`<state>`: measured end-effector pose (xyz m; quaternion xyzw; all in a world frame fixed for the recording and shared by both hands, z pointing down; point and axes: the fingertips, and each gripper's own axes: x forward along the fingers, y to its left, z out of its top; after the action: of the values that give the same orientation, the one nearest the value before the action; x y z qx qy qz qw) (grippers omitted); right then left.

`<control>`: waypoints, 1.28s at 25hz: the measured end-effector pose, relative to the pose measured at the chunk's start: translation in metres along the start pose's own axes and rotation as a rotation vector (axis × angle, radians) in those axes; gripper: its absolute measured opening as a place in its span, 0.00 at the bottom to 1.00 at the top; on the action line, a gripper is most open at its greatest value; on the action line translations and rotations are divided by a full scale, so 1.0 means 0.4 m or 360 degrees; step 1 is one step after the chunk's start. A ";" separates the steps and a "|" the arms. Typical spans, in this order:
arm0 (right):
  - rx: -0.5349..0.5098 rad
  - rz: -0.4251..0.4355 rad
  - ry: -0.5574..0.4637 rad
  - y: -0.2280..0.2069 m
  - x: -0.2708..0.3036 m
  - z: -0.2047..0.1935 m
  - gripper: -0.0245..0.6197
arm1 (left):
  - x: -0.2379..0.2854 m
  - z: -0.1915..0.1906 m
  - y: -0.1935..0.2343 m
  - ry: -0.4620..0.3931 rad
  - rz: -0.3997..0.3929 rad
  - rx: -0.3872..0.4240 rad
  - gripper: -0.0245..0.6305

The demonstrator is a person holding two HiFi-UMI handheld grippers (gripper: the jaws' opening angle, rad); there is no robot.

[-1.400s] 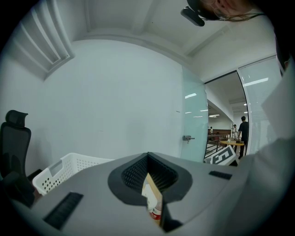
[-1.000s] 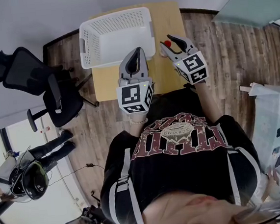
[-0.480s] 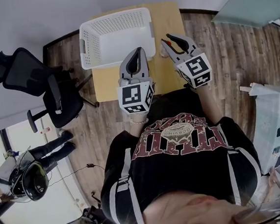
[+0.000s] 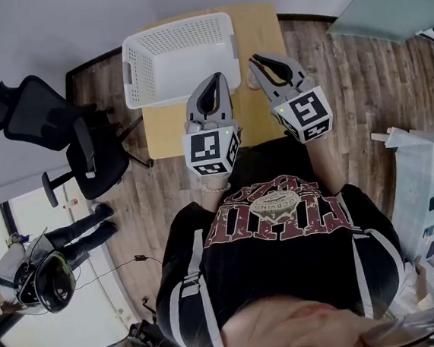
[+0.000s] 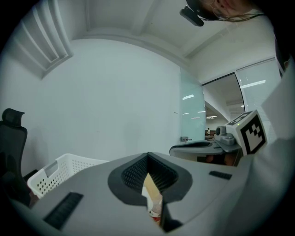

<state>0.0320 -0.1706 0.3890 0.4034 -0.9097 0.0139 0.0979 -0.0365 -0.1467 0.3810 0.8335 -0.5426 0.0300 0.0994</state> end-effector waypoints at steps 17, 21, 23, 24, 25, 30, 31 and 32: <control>-0.0049 0.0004 -0.0107 0.023 -0.030 0.070 0.06 | 0.026 0.028 -0.046 -0.0035 -0.0082 0.0023 0.11; -0.0044 0.0010 -0.0100 0.025 -0.023 0.067 0.06 | 0.032 0.032 -0.045 -0.0034 -0.0091 0.0031 0.11; -0.0026 0.0004 -0.0100 0.023 -0.025 0.065 0.06 | 0.034 0.032 -0.049 -0.0032 -0.0095 0.0035 0.11; -0.0019 0.0003 -0.0099 0.023 -0.027 0.064 0.06 | 0.034 0.032 -0.053 -0.0033 -0.0097 0.0038 0.11; -0.0015 0.0005 -0.0099 0.024 -0.029 0.063 0.06 | 0.033 0.032 -0.057 -0.0034 -0.0099 0.0040 0.11; -0.0016 0.0010 -0.0082 0.035 -0.032 0.055 0.06 | 0.031 0.031 -0.065 -0.0031 -0.0103 0.0042 0.11; -0.0011 0.0014 -0.0085 0.036 -0.032 0.056 0.06 | 0.031 0.030 -0.066 -0.0028 -0.0105 0.0045 0.11; -0.0007 0.0019 -0.0091 0.038 -0.031 0.057 0.06 | 0.032 0.028 -0.067 -0.0025 -0.0106 0.0048 0.11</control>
<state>0.0252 -0.1537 0.3653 0.3981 -0.9145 0.0009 0.0726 -0.0076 -0.1499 0.3684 0.8528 -0.5147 0.0282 0.0835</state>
